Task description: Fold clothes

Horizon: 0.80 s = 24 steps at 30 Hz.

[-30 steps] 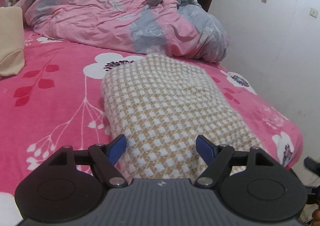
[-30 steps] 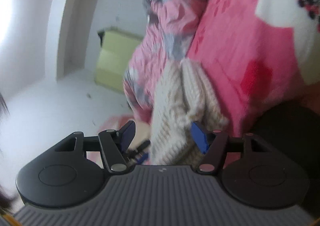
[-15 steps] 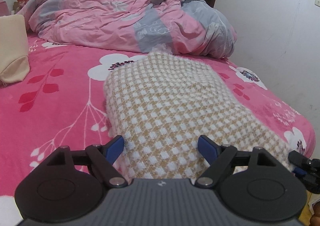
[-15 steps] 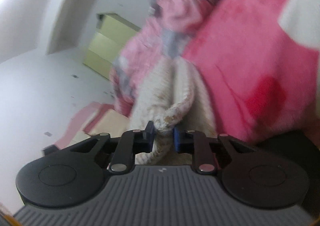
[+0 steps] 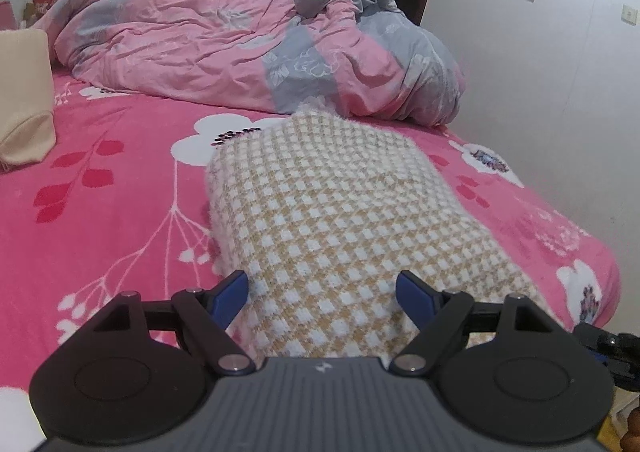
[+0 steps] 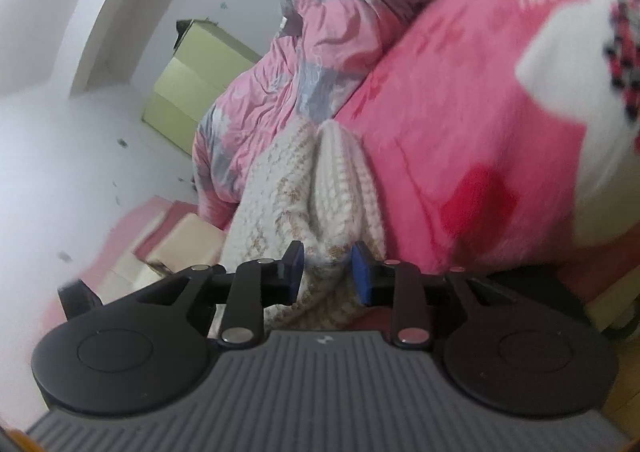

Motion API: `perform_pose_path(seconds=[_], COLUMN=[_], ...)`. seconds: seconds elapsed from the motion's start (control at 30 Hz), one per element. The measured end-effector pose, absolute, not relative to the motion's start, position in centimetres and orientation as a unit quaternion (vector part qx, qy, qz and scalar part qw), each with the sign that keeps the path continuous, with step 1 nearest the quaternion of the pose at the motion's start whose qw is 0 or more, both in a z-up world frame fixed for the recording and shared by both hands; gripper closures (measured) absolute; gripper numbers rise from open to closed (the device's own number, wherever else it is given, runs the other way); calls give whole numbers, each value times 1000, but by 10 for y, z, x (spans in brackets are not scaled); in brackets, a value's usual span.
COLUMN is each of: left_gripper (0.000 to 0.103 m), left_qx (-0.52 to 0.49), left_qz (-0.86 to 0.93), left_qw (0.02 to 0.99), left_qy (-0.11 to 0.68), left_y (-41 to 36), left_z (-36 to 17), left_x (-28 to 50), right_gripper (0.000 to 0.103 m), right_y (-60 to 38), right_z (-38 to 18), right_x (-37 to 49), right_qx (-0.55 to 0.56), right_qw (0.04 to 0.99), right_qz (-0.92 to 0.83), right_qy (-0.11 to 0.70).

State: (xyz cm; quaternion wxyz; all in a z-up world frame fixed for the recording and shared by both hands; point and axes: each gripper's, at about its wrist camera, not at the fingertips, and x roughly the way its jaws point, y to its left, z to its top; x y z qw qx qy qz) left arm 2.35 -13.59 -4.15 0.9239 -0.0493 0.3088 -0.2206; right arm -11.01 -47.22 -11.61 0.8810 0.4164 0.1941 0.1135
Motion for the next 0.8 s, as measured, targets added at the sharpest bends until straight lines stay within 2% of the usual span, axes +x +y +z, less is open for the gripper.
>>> perform_pose_path(seconds=[0.07,0.4,0.73,0.8], left_gripper=[22,22,21,18], left_qx=[-51,-46,-13,-12], left_qz=[-222,-222,-203,-198], left_qw=[924,927,932,930], left_qy=[307,299,300,309], left_y=[-134,-125,-132,-134], left_z=[-42,-41,-27,-27], left_x=[23,24,35,38], right_gripper=[72,68,64,64], right_y=[-472,-439,-412,-407], right_z=[-113,-111,-55,-51], right_x=[-115,-115,-99,-96], right_qx=[415,422,309,291], right_qw=[880,865,918,925], right_qz=[120,146,131,119], right_qy=[196,228,211,214])
